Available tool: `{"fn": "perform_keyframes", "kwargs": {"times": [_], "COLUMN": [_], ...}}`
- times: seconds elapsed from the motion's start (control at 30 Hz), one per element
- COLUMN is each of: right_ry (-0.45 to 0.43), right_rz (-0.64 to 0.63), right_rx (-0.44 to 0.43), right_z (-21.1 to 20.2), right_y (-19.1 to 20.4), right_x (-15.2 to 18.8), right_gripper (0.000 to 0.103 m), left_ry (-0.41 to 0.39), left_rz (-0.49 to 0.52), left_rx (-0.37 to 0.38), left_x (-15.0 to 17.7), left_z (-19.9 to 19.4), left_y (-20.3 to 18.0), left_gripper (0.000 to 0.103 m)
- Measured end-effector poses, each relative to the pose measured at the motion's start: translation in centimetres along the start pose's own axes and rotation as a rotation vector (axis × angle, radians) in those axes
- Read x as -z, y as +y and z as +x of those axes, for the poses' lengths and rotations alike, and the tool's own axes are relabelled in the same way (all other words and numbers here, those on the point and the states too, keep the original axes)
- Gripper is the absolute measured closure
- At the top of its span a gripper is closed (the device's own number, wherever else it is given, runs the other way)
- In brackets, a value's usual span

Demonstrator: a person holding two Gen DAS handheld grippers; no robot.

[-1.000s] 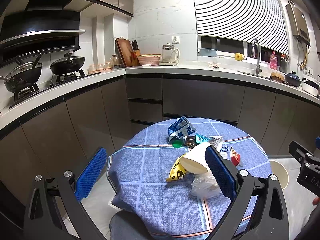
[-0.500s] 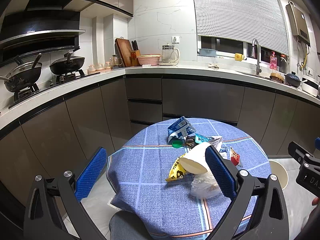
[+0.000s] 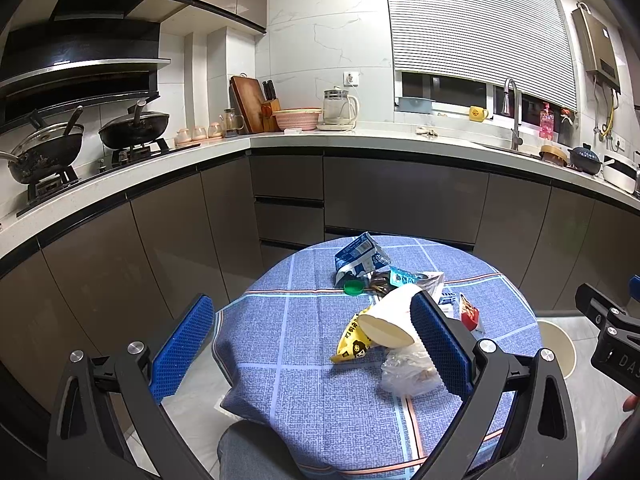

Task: Collect trash

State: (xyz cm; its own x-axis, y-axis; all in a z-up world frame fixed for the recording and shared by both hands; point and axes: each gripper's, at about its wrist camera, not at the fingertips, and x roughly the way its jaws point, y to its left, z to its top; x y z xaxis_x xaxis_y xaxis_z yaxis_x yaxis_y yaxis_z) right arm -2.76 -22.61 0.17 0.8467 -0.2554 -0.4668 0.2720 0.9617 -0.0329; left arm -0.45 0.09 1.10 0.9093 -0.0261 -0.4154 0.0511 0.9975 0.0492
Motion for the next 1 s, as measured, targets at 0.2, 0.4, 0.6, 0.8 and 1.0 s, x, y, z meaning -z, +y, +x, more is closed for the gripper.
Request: {"fn": "perform_keyframes", "kwargs": {"times": [0.2,0.4,0.6,0.8,1.0], "right_ry": [0.002,0.003,0.001,0.002,0.003], "right_rz": [0.001,0.003,0.002,0.001,0.001], "right_rx": [-0.001,-0.001,-0.001,-0.001,-0.001], "right_z": [-0.04,-0.04,-0.03,0.02,0.03], "right_y": [-0.18,-0.18,-0.16,0.05,0.05], "right_x": [-0.12,-0.08,-0.08,0.05,0.05], "right_gripper": [0.003,0.003,0.003,0.003,0.003], "left_ry": [0.004,0.004,0.004,0.005,0.007], "left_rz": [-0.001,-0.001,-0.001,-0.001,-0.002], "left_rx": [0.002,0.004,0.004,0.005,0.004], "left_x": [-0.01,-0.14,-0.03,-0.05,0.00], "left_z": [0.02,-0.07,0.08,0.09,0.14], "left_y": [-0.07,-0.25,-0.28,-0.35,-0.42], "left_gripper": [0.008,0.008,0.008,0.008,0.008]}}
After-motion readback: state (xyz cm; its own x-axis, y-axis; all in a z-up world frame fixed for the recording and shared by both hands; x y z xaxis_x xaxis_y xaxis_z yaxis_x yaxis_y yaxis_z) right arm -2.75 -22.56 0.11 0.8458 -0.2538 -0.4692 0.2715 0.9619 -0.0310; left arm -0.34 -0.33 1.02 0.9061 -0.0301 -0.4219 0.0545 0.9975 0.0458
